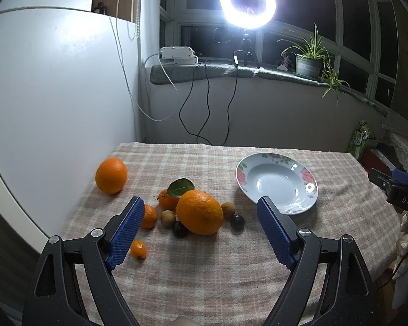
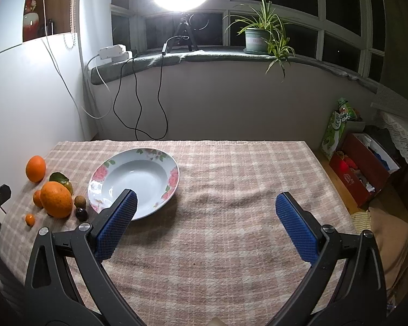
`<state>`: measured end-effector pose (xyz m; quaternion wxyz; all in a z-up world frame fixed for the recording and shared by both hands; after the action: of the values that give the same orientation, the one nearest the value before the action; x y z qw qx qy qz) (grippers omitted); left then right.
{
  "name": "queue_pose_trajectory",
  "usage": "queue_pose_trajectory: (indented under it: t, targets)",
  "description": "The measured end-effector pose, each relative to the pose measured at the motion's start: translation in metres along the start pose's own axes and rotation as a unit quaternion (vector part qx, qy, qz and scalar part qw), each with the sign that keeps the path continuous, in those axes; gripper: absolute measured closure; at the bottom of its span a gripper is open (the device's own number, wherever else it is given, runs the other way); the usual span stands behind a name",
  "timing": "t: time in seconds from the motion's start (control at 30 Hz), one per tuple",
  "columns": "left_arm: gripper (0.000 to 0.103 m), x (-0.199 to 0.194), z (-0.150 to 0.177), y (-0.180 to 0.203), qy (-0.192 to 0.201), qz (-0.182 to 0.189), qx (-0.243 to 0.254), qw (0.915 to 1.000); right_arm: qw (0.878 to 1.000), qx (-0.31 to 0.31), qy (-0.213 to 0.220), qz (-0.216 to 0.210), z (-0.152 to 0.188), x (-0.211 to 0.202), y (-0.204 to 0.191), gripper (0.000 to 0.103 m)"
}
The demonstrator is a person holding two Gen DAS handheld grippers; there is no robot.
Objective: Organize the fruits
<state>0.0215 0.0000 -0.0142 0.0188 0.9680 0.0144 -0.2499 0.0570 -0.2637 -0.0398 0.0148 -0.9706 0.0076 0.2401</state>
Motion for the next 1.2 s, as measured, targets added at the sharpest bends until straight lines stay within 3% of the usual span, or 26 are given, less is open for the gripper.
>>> queue_pose_trajectory:
  t: [0.4, 0.63, 0.97, 1.2]
  targets:
    - [0.018, 0.007, 0.001, 0.004, -0.007, 0.001, -0.002, 1.0000, 1.000, -0.008, -0.009, -0.011, 0.000, 0.012, -0.003, 0.000]
    - [0.018, 0.013, 0.005, -0.006, -0.012, 0.004, -0.011, 0.9999, 0.999, -0.017, -0.014, -0.042, 0.000, 0.020, -0.014, 0.000]
    - [0.020, 0.022, 0.018, -0.029, -0.032, 0.018, -0.042, 0.9984, 0.991, -0.031, -0.027, -0.126, -0.005, 0.033, -0.044, 0.000]
    - [0.021, 0.031, 0.030, -0.036, -0.052, 0.041, -0.066, 0.9956, 0.972, -0.055, -0.058, -0.222, -0.013, 0.046, -0.088, 0.000]
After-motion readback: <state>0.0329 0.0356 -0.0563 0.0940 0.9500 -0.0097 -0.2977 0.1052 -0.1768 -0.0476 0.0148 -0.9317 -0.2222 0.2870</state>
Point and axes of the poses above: each gripper's, at about its wrist camera, not at the fingertips, and x roughly the way its jaws point, y to its right, z to its underside, the point moved 3 cm from there along x, roughly the way its jaws point, and after that the axes turned 5 degrees about y, right-handed, at the moved point
